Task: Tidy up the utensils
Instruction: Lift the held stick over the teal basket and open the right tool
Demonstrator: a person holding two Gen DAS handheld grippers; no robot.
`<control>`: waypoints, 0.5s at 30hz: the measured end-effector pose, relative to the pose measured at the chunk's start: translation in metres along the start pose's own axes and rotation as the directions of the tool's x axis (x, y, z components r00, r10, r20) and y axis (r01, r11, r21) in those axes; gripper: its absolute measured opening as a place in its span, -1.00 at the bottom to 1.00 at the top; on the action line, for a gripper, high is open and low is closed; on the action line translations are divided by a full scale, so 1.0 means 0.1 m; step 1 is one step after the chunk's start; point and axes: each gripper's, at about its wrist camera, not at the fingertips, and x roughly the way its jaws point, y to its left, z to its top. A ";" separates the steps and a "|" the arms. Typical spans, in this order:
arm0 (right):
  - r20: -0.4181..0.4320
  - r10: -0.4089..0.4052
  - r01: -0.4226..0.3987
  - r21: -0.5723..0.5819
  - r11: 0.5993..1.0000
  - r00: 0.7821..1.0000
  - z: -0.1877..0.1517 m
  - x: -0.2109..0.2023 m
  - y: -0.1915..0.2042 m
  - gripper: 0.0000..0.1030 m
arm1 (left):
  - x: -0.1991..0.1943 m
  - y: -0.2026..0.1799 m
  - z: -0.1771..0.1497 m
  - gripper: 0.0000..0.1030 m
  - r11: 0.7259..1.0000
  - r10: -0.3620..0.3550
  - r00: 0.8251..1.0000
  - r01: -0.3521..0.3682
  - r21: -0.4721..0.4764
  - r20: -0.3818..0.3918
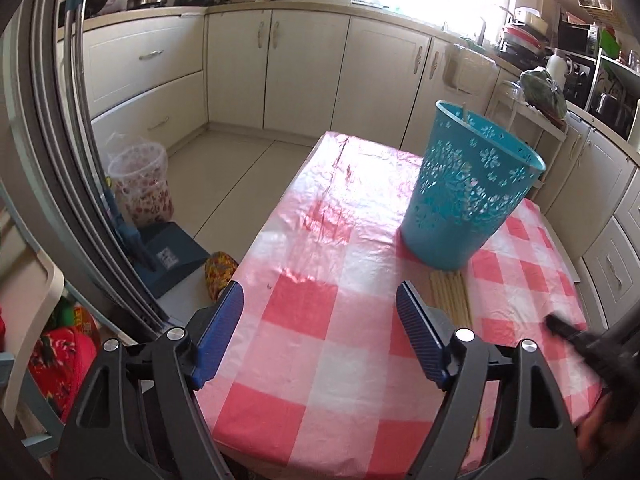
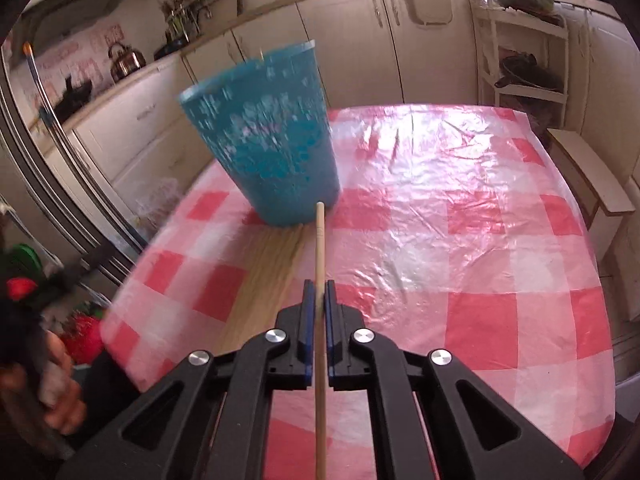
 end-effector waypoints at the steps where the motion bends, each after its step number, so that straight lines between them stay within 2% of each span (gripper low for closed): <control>1: 0.035 0.038 -0.039 0.026 0.999 0.999 0.08 -0.13 0.00 -0.90 | 0.02 0.02 -0.02 0.45 1.000 -0.001 1.000 0.000 -0.008 -0.011; 3: 0.119 0.103 -0.109 0.050 0.993 0.988 0.32 -0.35 0.08 -0.90 | 0.07 0.08 -0.06 0.45 0.999 -0.008 0.999 0.007 -0.032 -0.031; 7: 0.284 0.154 -0.166 0.016 0.986 0.946 0.89 -0.56 0.34 -0.90 | 0.05 0.09 -0.08 0.45 0.999 -0.023 0.999 0.021 -0.045 -0.030; 11: 0.373 0.158 -0.165 -0.013 0.986 0.914 1.43 -0.34 0.55 -0.90 | -0.04 0.05 -0.06 0.45 0.999 -0.033 0.999 0.032 -0.043 -0.011; 15: 0.403 0.113 -0.128 0.010 0.992 0.908 1.77 0.00 0.61 -0.89 | -0.12 0.04 -0.06 0.45 0.998 -0.031 0.999 0.032 -0.045 0.011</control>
